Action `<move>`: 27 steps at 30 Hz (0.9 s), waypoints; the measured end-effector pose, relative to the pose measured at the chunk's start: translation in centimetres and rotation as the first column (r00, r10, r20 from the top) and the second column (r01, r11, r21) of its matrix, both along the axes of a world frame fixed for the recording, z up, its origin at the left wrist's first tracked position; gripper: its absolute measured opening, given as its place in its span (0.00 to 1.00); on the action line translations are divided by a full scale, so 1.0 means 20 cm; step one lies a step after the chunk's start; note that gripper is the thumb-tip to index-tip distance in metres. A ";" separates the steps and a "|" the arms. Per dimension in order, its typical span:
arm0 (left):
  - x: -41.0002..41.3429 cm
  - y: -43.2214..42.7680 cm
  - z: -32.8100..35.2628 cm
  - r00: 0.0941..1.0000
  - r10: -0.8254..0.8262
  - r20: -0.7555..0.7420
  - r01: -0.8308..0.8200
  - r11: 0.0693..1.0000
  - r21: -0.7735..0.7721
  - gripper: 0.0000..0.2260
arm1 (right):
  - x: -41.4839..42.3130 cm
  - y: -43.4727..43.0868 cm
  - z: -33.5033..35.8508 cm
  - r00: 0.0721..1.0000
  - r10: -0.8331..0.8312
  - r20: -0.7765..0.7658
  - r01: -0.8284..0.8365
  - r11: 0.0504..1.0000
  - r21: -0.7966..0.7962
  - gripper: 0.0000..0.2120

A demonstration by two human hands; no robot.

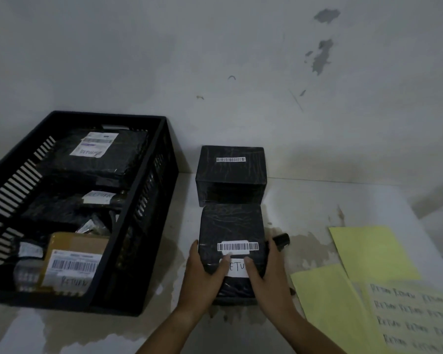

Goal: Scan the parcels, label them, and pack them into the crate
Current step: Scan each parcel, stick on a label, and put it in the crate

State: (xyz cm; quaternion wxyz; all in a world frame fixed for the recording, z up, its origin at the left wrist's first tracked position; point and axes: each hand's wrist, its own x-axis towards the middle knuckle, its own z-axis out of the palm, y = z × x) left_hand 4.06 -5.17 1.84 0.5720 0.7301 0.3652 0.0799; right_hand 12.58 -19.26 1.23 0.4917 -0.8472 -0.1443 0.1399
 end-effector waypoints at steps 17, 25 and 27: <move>-0.02 0.01 -0.07 0.998 -0.033 0.054 0.024 0.989 0.145 0.21 | -0.01 0.04 -0.02 0.997 -0.027 -0.078 0.027 1.000 -0.005 0.26; -0.05 0.04 -0.07 0.987 -0.125 0.097 0.125 0.992 -0.002 0.32 | 0.01 -0.04 -0.01 0.988 0.085 -0.126 -0.085 0.996 0.006 0.26; -0.04 0.04 -0.06 0.985 -0.150 0.084 0.152 0.988 -0.017 0.28 | 0.01 -0.04 0.02 0.987 0.087 -0.138 -0.087 0.996 0.001 0.23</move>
